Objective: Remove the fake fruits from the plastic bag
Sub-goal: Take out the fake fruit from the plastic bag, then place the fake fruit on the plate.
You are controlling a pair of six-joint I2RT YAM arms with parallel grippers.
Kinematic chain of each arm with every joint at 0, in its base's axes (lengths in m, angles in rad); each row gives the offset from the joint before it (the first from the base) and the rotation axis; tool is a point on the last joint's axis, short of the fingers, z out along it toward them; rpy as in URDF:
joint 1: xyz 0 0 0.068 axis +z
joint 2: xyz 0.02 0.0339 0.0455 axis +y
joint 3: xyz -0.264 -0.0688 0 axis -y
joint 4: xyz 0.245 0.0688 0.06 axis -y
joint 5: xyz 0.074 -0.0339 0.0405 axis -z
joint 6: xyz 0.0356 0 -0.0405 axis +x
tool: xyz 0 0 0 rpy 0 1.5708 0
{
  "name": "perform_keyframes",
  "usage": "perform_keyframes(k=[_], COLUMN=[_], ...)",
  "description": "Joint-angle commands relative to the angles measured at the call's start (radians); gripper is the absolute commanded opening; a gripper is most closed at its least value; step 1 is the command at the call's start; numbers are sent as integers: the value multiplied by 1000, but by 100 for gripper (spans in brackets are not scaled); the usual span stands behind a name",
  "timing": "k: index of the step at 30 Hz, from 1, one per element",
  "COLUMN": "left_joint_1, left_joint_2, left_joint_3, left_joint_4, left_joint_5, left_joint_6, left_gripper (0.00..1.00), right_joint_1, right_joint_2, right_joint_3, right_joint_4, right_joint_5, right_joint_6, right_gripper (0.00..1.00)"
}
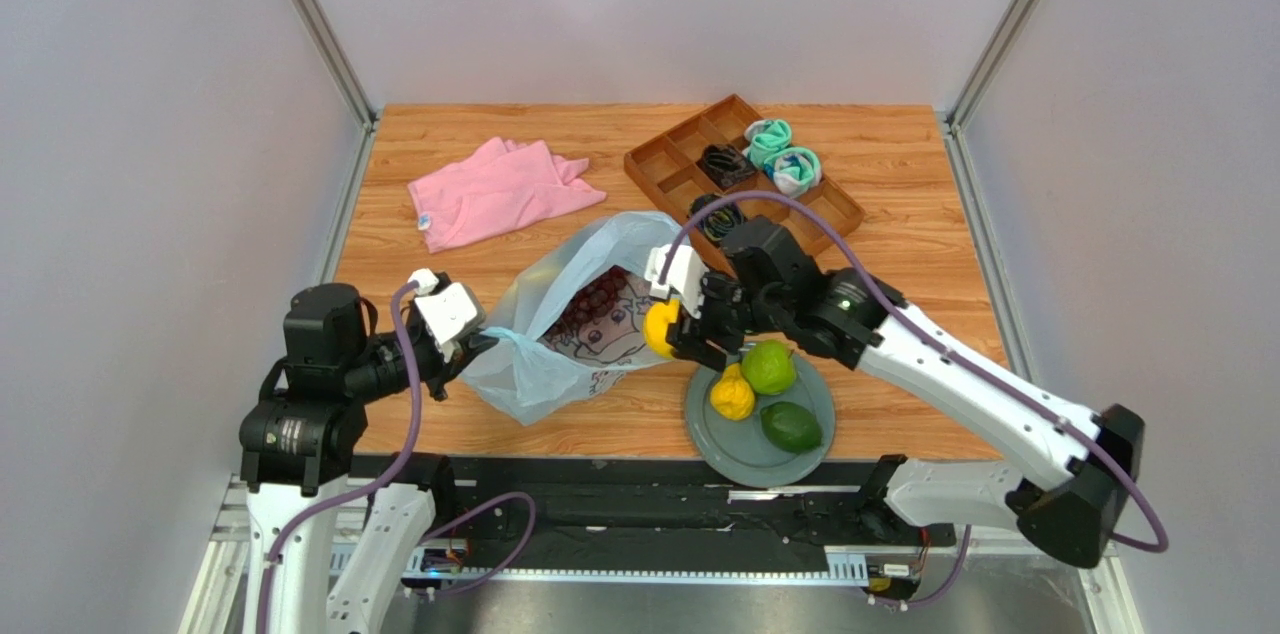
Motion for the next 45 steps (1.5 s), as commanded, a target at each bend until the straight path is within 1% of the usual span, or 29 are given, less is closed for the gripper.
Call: perform_keyframes(k=[1,3,4,7,9,10,11,13,14,17,20,22,25,27,29,33,36,38,41,45], left_joint_1=[6,6,6,6,6,6,6,6,6,6,6,6,6,6,6,6,6,6,6,6], left_joint_2=[28,29,28,31,31,31,31,32,32,34,26,26,25,21,21,25,29,29,34,34], left_joint_3=[-4,-7,-11,-17,-20,-21,-21,-17,-12,0,-4,-9,-11,-9,-9,-4,-1,-1,0,-1], left_joint_4=[42,56,62,82,91,92,93,85,80,59,45,46,51,50,48,43,43,43,45,51], left_joint_5=[26,21,18,3,-3,-7,-10,-14,-14,-19,-23,-25,-22,-23,-23,-19,-11,-8,-3,1], left_joint_6=[-7,-9,-9,-21,-29,-29,-29,-30,-30,-17,-6,-6,-17,-21,-18,-14,-6,-3,-4,-9], left_gripper=[0,0,0,0,0,0,0,0,0,0,0,0,0,0,0,0,0,0,0,0], right_joint_1=[-4,-4,-4,-2,-2,2,7,12,12,15,22,32,35,33,33,33,33,33,33,33], right_joint_2=[-191,-251,-312,-384,-392,-391,-385,-377,-368,-357,-334,-323,-340,-361,-389,-429,-473,-501,-512,-475], right_joint_3=[-16,-53,-106,-210,-260,-284,-339,-388,-418,-445,-450,-462,-481,-487,-491,-476,-450,-430,-418,-418], right_joint_4=[-155,-271,-296,-368,-390,-385,-371,-319,-310,-272,-272,-284,-287,-288,-295,-360,-396,-410,-420,-411], right_joint_5=[-36,-24,-7,-34,-45,-37,-22,19,24,23,24,38,49,47,47,78,110,112,99,93], right_joint_6=[-217,-301,-323,-426,-469,-521,-538,-579,-625,-658,-669,-673,-682,-688,-695,-716,-731,-745,-753,-742], right_gripper=[4,4,4,5,7,7,8,8,9,10,11,19,42,53,57,68,73,76,85,86])
